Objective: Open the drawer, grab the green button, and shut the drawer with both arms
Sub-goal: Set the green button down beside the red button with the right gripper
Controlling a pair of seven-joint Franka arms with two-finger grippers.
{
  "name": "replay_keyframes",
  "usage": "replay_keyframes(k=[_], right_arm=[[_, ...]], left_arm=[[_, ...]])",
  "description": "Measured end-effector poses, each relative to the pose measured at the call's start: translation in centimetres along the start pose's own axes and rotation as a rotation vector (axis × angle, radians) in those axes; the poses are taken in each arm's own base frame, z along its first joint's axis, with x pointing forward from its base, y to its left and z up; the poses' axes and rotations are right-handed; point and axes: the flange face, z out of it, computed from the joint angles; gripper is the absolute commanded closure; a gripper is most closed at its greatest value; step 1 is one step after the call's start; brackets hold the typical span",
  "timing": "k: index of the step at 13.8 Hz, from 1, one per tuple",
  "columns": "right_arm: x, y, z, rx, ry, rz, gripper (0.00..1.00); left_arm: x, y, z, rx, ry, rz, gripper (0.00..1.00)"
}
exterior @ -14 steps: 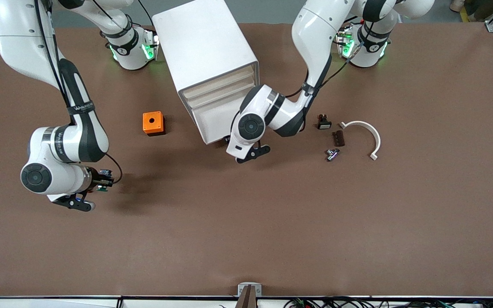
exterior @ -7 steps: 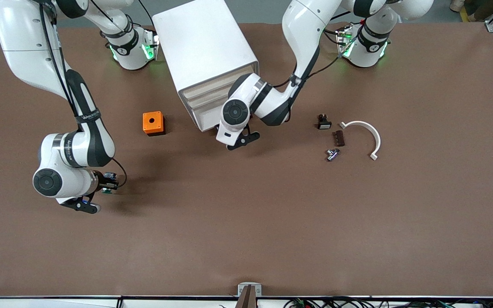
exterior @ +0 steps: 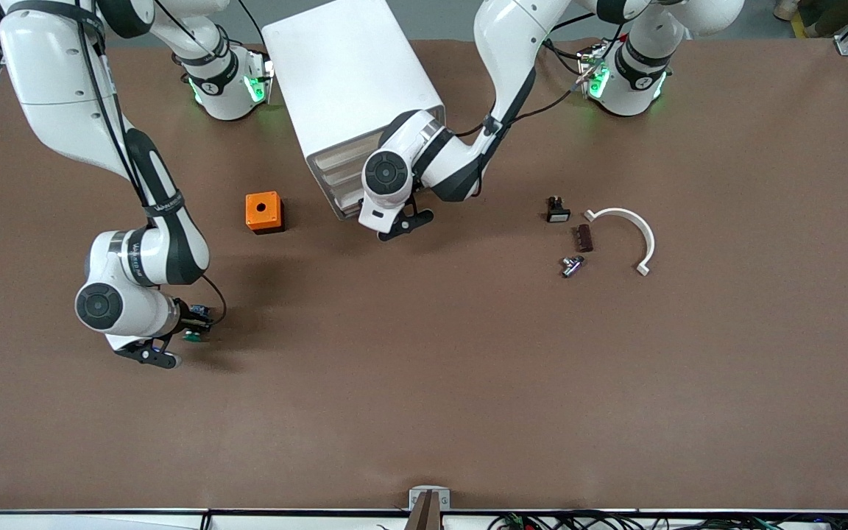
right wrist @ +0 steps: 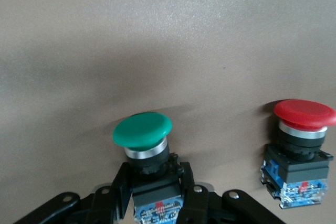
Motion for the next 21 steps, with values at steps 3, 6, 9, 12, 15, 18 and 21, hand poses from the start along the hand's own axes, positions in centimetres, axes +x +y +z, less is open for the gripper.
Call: replay_keyframes(k=[3,6,9,12,15,18,21], right_arm=[[0.0,0.0,0.0,0.000,-0.001,0.003,0.00],[0.2,0.4,-0.4,0.001,0.005,0.012,0.00],[0.6,2.1,-3.7,-0.002,-0.018,0.038,0.00],[0.3,2.8,-7.8,0.007,-0.018,0.013,0.00],[-0.7,4.2,-11.5,0.073,-0.057,-0.086,0.00],[-2.3,5.7,-17.5,0.098,-0.049,-0.134,0.00],[-4.8,6.7,-23.6,0.109,-0.027,-0.148,0.00]], left_arm=[[-0.7,0.1,0.3,0.004,-0.005,-0.007,0.00],[-0.9,0.1,0.4,0.005,-0.005,-0.008,0.00],[-0.8,0.1,0.2,0.003,-0.003,-0.033,0.00],[2.7,-0.4,-3.6,-0.052,0.038,-0.089,0.00],[9.9,-3.1,-12.6,-0.155,0.119,-0.179,0.00],[15.0,-8.0,-22.8,-0.217,0.229,-0.239,0.00],[18.6,-13.8,-29.9,-0.195,0.317,-0.202,0.00]])
